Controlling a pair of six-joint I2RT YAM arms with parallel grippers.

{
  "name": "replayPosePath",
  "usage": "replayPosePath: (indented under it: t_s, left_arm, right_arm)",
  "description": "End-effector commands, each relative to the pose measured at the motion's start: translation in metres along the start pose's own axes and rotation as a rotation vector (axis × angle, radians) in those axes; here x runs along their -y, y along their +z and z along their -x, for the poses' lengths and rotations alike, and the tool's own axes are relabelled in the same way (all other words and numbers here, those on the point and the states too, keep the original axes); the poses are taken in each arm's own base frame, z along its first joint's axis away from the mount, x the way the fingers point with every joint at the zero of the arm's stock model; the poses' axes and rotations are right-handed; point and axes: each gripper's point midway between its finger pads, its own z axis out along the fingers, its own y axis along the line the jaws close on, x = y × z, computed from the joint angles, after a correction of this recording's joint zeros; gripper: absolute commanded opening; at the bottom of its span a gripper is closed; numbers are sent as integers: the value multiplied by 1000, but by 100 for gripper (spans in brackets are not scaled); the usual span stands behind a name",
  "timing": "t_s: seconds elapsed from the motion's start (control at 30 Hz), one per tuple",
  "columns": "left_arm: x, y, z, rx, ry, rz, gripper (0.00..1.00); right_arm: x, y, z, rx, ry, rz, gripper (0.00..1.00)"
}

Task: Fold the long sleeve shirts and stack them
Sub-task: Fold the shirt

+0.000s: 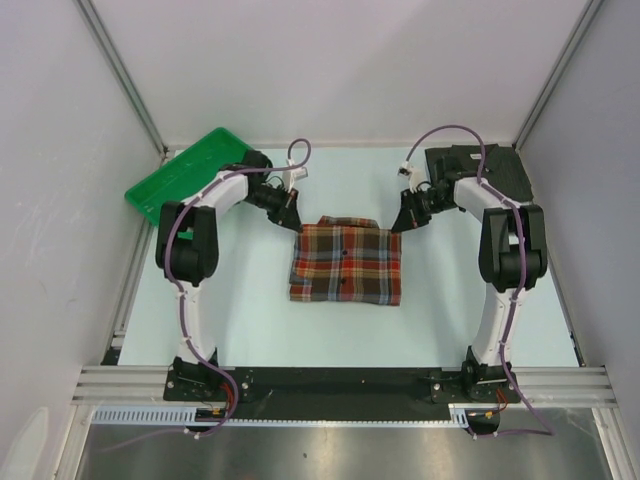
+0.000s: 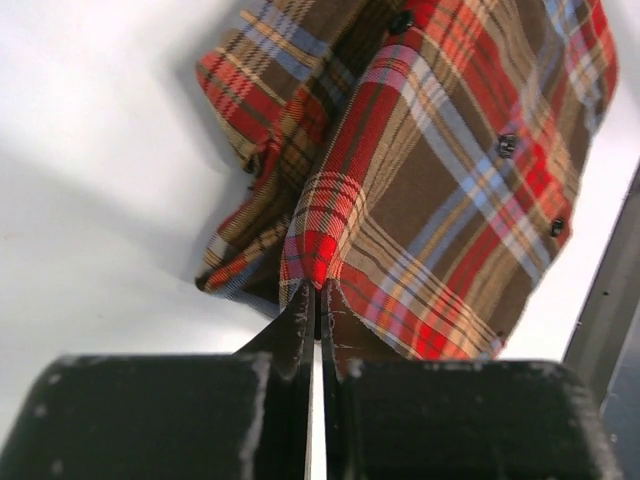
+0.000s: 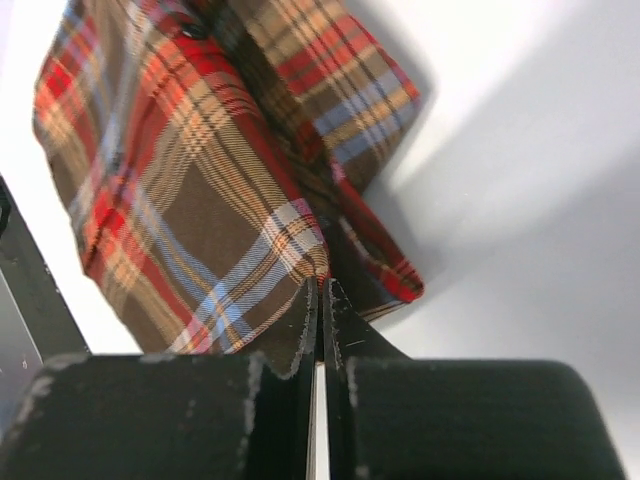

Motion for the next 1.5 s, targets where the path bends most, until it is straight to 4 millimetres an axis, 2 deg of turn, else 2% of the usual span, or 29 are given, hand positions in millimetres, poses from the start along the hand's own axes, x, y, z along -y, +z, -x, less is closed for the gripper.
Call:
replayPosePath:
  t_s: [0.0, 0.13, 0.2, 0.27, 0.3, 0.33, 0.4, 0.43, 0.5, 0.67, 0.83, 0.9, 0.93, 0.97, 1.0, 1.03, 1.07, 1.1, 1.13, 1.17, 1.2, 1.23, 1.27, 1.3, 1.33, 1.37, 1.4, 1.43, 1.47]
  left_arm:
    - [34, -35, 27, 80, 84, -38, 0]
    - [40, -48, 43, 115, 89, -27, 0]
    - [32, -50, 55, 133, 87, -5, 0]
    - [10, -43, 56, 136, 23, 11, 0]
    - [3, -43, 63, 145, 22, 21, 0]
    - [-4, -39, 62, 136, -1, 36, 0]
    - [-22, -26, 60, 125, -31, 34, 0]
    - [-32, -20, 55, 111, -54, 50, 0]
    - [-47, -8, 50, 102, -88, 51, 0]
    - [-74, 2, 49, 99, -139, 112, 0]
    - [-93, 2, 39, 79, -177, 160, 0]
    - [-96, 0, 35, 71, -187, 174, 0]
    - [-97, -2, 34, 73, -190, 174, 1]
    - [-95, -8, 38, 85, -181, 176, 12]
    - [-92, -12, 41, 93, -177, 172, 21]
    - [-86, -20, 47, 122, -170, 143, 30]
    - [-73, -36, 58, 155, -139, 135, 44]
    - [-66, -45, 63, 176, -125, 129, 48]
    - [-53, -58, 73, 220, -92, 108, 52]
    - [-39, -68, 79, 244, -61, 91, 67]
    - [-9, -86, 84, 272, -16, 76, 75]
    - [12, -90, 85, 283, 11, 41, 80]
    - [29, -93, 82, 284, 29, 27, 98]
    - [56, -99, 71, 282, 46, 17, 99]
    - [76, -90, 61, 253, 58, -11, 99]
    - [94, -86, 52, 244, 54, -50, 99]
    - [119, -72, 31, 205, 15, -110, 99]
    - [137, -64, 20, 190, -15, -182, 99]
    - [145, -49, -5, 146, -89, -230, 99]
  right_arm:
    - [-35, -36, 40, 115, -107, 7, 0]
    - [-39, -51, 56, 142, -142, -3, 0]
    - [-25, -46, 56, 129, -148, -25, 0]
    - [-11, -39, 64, 135, -151, -41, 0]
    - [-2, -35, 66, 137, -144, -53, 0]
    - [12, -21, 59, 111, -112, -49, 0]
    - [24, -15, 69, 117, -112, -72, 0]
    - [35, -6, 65, 104, -77, -77, 0]
    - [48, -4, 76, 136, -90, -112, 0]
    - [72, 16, 77, 135, -30, -174, 0]
    - [73, 33, 75, 126, -1, -195, 0]
    - [71, 33, 79, 134, 2, -202, 0]
    - [72, 32, 79, 139, 6, -209, 4]
    - [72, 29, 83, 148, 4, -224, 10]
    - [72, 25, 87, 154, 10, -235, 16]
    - [66, 13, 99, 184, -6, -247, 31]
    - [65, 1, 107, 209, -5, -252, 40]
    - [62, -10, 113, 233, -6, -256, 51]
    - [45, -33, 130, 282, -30, -261, 68]
    - [36, -44, 133, 296, -31, -246, 80]
    - [27, -59, 136, 318, -26, -235, 90]
    - [3, -78, 143, 354, -22, -203, 99]
    - [-16, -80, 134, 344, 4, -135, 100]
    - [-32, -79, 127, 338, 27, -94, 100]
    - [-62, -89, 127, 355, 37, -52, 100]
    - [-74, -75, 104, 315, 90, 7, 100]
    - [-95, -62, 94, 288, 100, 56, 100]
    - [-121, -65, 93, 305, 108, 108, 100]
    - [-126, -47, 64, 252, 170, 140, 100]
